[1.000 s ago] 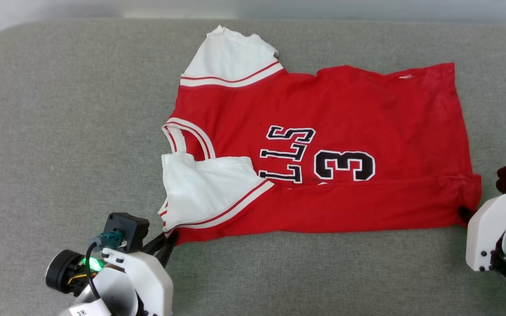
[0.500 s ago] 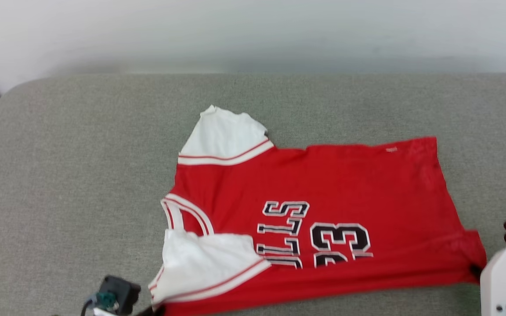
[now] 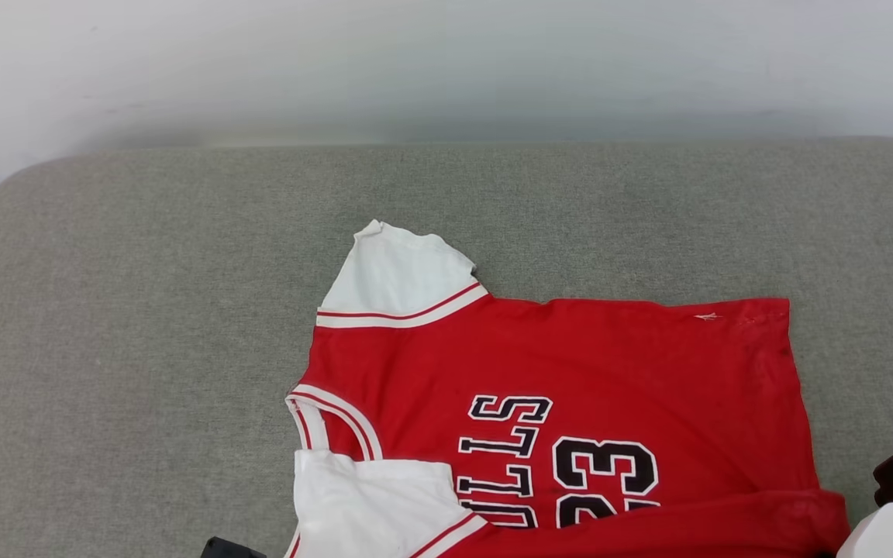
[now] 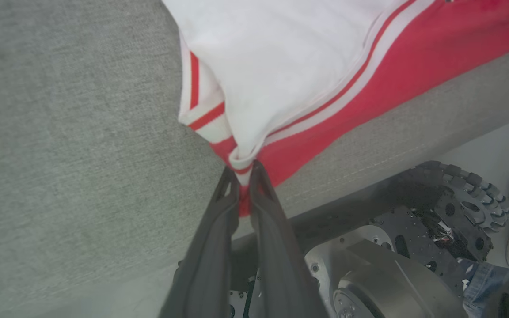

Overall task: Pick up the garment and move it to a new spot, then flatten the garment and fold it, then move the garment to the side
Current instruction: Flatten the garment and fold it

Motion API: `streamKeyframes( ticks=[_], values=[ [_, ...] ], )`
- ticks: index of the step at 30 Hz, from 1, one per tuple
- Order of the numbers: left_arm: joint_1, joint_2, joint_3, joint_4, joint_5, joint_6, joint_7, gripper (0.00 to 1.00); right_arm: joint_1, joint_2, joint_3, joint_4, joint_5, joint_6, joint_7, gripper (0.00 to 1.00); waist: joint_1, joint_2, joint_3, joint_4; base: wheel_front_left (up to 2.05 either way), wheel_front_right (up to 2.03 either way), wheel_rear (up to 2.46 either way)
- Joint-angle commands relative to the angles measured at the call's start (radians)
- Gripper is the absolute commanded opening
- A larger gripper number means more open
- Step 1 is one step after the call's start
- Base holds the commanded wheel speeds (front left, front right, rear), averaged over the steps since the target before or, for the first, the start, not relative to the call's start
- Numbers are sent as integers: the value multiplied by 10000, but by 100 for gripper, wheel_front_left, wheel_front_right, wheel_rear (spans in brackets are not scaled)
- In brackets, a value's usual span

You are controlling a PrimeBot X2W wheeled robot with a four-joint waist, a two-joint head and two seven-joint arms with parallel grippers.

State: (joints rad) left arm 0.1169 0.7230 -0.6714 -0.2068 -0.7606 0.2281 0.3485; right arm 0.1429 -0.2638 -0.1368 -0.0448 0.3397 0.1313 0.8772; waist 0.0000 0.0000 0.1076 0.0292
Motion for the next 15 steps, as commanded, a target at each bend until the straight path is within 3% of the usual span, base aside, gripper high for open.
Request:
streamKeyframes(
  ticks=[1,2,3,9,15],
  values=[
    [-126,-53,-8,145,56,-64,-93,0,52,40,1,88,-79,-11,-47,0,0,0,25,-22,0,0,0],
    [-196,-88,4,293,116,-54,-168,0,33,36,13,159,-153,-11,-55,0,0,0,58,-35,0,0,0],
    [-246,-143,-66,573,204,-90,-226,100,-59,11,45,309,-237,-11,-115,100,0,0,103,-61,0,0,0],
    [-571,-508,211,1017,317,-132,-1047,100,-604,47,144,337,-26,-9,-619,100,0,0,58,-155,0,0,0],
    [-941,-723,739,994,726,-370,-2870,100,-1187,184,118,-48,513,-8,-1867,100,0,0,-252,-251,0,0,0]
  ],
)
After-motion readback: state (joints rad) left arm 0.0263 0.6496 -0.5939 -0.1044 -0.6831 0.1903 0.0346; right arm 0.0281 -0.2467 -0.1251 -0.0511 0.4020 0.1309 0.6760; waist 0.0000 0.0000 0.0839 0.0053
